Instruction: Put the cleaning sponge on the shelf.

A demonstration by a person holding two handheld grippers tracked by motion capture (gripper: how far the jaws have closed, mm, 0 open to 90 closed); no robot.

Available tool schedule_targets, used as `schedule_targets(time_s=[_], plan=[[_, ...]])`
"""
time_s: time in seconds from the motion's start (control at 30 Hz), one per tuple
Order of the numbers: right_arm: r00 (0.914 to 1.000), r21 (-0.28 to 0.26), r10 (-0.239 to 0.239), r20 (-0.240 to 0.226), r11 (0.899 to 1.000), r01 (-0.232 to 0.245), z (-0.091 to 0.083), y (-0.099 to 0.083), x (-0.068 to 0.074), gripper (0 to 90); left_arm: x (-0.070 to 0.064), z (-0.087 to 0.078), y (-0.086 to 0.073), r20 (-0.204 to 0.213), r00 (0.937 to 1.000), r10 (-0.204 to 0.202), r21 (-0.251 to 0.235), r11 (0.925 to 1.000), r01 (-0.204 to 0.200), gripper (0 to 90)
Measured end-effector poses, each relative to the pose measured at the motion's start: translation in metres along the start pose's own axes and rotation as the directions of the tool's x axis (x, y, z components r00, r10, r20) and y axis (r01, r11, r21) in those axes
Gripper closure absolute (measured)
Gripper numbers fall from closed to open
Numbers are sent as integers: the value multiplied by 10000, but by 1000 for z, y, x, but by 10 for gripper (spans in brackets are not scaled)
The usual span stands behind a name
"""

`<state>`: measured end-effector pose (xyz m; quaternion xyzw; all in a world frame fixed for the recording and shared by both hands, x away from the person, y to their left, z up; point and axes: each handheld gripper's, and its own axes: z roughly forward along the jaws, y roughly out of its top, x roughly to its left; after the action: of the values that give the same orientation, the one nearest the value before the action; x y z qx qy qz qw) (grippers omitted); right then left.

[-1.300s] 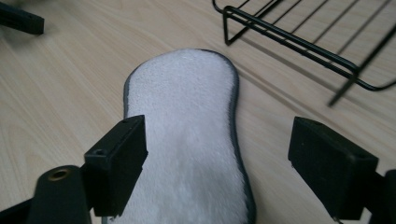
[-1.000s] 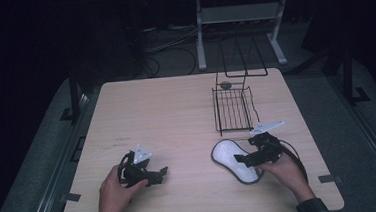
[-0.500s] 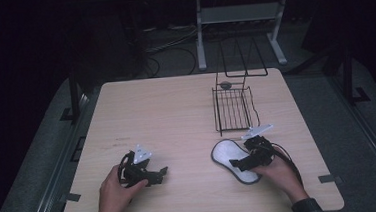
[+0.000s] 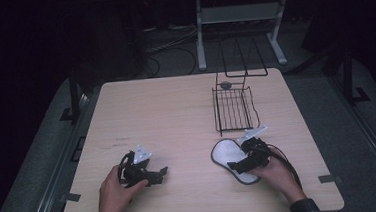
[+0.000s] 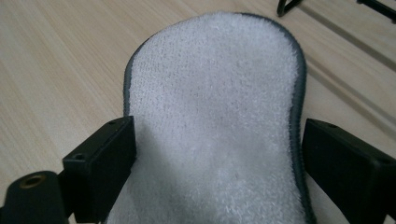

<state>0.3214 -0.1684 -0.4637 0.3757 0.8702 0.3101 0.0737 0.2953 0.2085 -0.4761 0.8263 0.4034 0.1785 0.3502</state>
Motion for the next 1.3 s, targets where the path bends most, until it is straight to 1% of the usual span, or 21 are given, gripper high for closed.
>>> schedule_targets(time_s=[0.03, 0.13, 0.17, 0.2, 0.43, 0.53, 0.57, 0.6, 0.63, 0.67, 0.77, 0.83, 0.87, 0.9, 0.93, 1.0, 1.07, 1.2, 1.23, 1.27, 1.3], plan=[[10000, 12, -14, -51, 10000, 14, 0, 0, 1, 137, 0, 0, 0, 0, 10000, 1, 1, 10000, -1, 125], [9999, 52, -42, -107, 10000, 43, 0, 0, 1, 149, 0, 0, 0, 0, 10000, 4, 5, 10000, -4, 125], [9999, 53, -53, -159, 10000, 54, 0, 0, 1, 173, 0, 0, 0, -1, 10000, 6, 6, 10000, -6, 125], [9998, 66, -53, -207, 10000, 55, 0, 0, 1, 178, 0, 0, 0, -1, 10000, 8, 8, 10000, -8, 124], [9997, 9, -162, -166, 9999, 162, -2, 0, 2, 212, 0, 0, 0, 0, 10000, 0, 1, 10000, 0, 125], [9996, -145, -238, -127, 9996, 236, -6, 1, 1, 247, 0, 0, 0, -2, 10000, -4, -3, 10000, 4, 125], [9998, -226, -175, -102, 9996, 172, -9, 0, 1, 277, 0, 0, 0, 0, 10000, 2, 3, 10000, -2, 125], [9998, -226, -175, -102, 9996, 172, -9, 0, 1, 277, 0, 0, 0, 0, 10000, 2, 3, 10000, -2, 125], [9998, -385, -144, -123, 9992, 139, -12, 0, -1, 317, 0, 0, 0, -1, 10000, 0, 2, 10000, 0, 125], [9998, -385, -144, -123, 9992, 139, -12, 0, -1, 317, 0, 0, 0, 0, 10000, 5, 2, 10000, -5, 125], [9999, -670, -124, -119, 9977, 116, -18, 0, -3, 380, 0, 0, 0, -2, 10000, 3, 3, 10000, -3, 125], [9999, -831, 24, -148, 9965, -36, -21, -1, -4, 424, 0, 0, 0, -4, 10000, 3, 2, 10000, -3, 125], [9998, -986, 58, -173, 9951, -75, -25, -1, -6, 462, 0, 0, 0, -6, 10000, -5, -3, 10000, 5, 125], [9998, -986, 58, -173, 9951, -75, -25, -1, -6, 462, 0, 0, 0, -4, 10000, 0, 1, 10000, 0, 125], [9998, -1031, 67, -175, 9946, -85, -26, -2, -6, 479, 0, 0, 0, -5, 10000, -4, -2, 10000, 4, 125], [9994, -1207, 237, -255, 9923, -266, -30, -2, -8, 516, 0, 0, 0, -4, 10000, -1, -7, 10000, 1, 125], [9992, -1290, 272, -290, 9912, -307, -33, -3, -10, 544, 0, 0, 0, -5, 10000, -3, -8, 10000, 3, 125], [9968, -1520, 581, -551, 9862, -659, -39, -5, -13, 606, 0, 0, 0, -4, 10000, -16, -21, 10000, 16, 125], [9969, -1616, 525, -592, 9849, -615, -40, -5, -14, 620, 0, 0, 0, -4, 10000, -22, -21, 10000, 22, 125], [9960, -1750, 591, -666, 9821, -700, -43, -6, -15, 643, 0, 0, 0, -5, 10000, -26, -25, 10000, 26, 125], [9952, -1761, 651, -725, 9813, -770, -44, -6, -15, 654, 0, 0, 0, -5, 10000, -26, -25, 10000, 26, 124]])
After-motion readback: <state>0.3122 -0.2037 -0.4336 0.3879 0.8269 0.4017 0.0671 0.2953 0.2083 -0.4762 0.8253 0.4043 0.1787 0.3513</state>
